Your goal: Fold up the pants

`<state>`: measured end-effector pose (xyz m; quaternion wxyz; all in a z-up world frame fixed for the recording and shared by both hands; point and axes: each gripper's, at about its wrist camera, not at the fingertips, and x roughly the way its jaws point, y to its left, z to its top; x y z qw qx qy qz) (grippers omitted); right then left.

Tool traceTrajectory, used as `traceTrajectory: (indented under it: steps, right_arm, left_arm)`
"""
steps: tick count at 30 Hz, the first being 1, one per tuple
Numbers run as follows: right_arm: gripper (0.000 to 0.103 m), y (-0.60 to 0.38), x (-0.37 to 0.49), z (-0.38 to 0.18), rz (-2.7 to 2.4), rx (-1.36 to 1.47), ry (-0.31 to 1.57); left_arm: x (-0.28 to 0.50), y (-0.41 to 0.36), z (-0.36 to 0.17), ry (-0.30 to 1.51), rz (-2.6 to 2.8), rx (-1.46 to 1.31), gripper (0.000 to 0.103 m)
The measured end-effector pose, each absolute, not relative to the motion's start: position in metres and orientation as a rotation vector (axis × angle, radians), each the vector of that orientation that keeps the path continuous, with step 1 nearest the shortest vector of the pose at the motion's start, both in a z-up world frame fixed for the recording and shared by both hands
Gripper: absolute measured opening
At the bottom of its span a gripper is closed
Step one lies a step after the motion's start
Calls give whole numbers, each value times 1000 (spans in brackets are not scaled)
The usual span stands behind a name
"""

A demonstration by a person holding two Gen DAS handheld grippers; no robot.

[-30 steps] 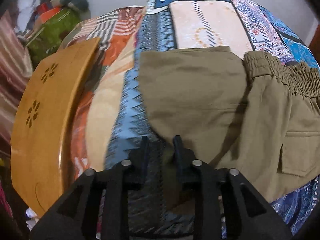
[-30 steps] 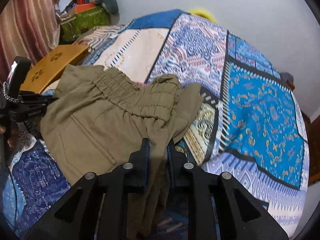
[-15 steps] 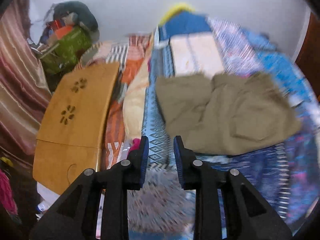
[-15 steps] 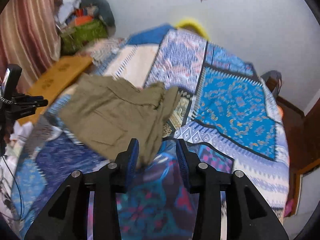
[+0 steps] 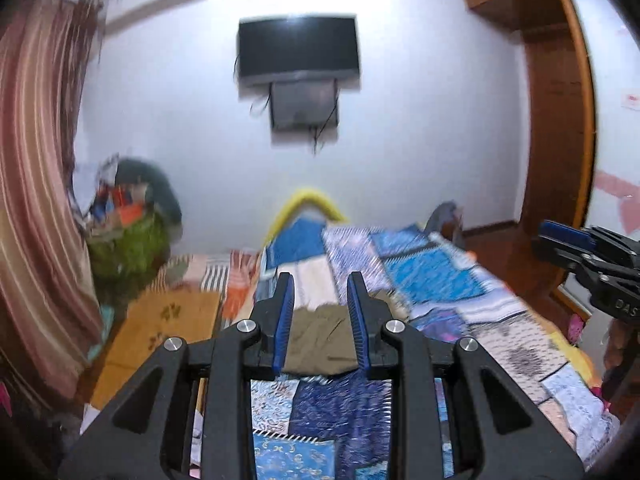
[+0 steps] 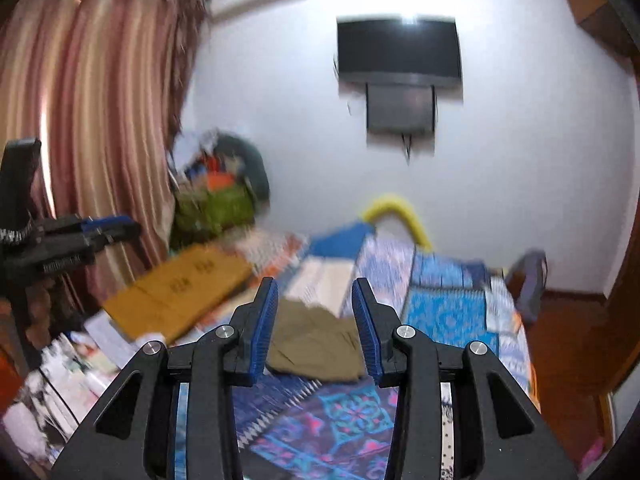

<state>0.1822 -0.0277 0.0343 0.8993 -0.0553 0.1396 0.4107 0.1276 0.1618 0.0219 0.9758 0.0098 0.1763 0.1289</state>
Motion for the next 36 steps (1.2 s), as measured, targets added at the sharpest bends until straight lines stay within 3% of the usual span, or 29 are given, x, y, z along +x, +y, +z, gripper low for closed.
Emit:
traceTrajectory:
  steps: [4, 7, 9, 11, 15, 17, 18, 23, 36]
  right_arm:
    - [36, -42, 134, 56, 869, -68, 184]
    - [44, -48, 112, 59, 874, -37, 147]
    - [54, -49, 100, 57, 861, -36, 116]
    - [64, -47, 91, 53, 849, -38, 96]
    - [87, -47, 79, 50, 819, -39, 48]
    - [94, -46, 74, 51, 801, -39, 29]
    - [97, -49, 72, 52, 798, -33, 25]
    - [103, -56, 62, 54, 762, -21, 1]
    - [103, -66, 53, 44, 764, 0, 10]
  left_arm:
    - [81, 128, 33, 276, 239, 8, 37]
    - [58, 117, 33, 232, 239, -2, 46]
    - [44, 107, 33, 208, 234, 5, 54]
    - [31, 102, 31, 183, 231, 9, 75]
    - [14, 92, 29, 151, 246, 37, 82]
    - [10, 88, 28, 136, 255, 49, 99]
    - [8, 88, 27, 126, 259, 45, 102]
    - [0, 86, 26, 109, 260, 23, 103]
    - [2, 85, 20, 111, 283, 24, 103]
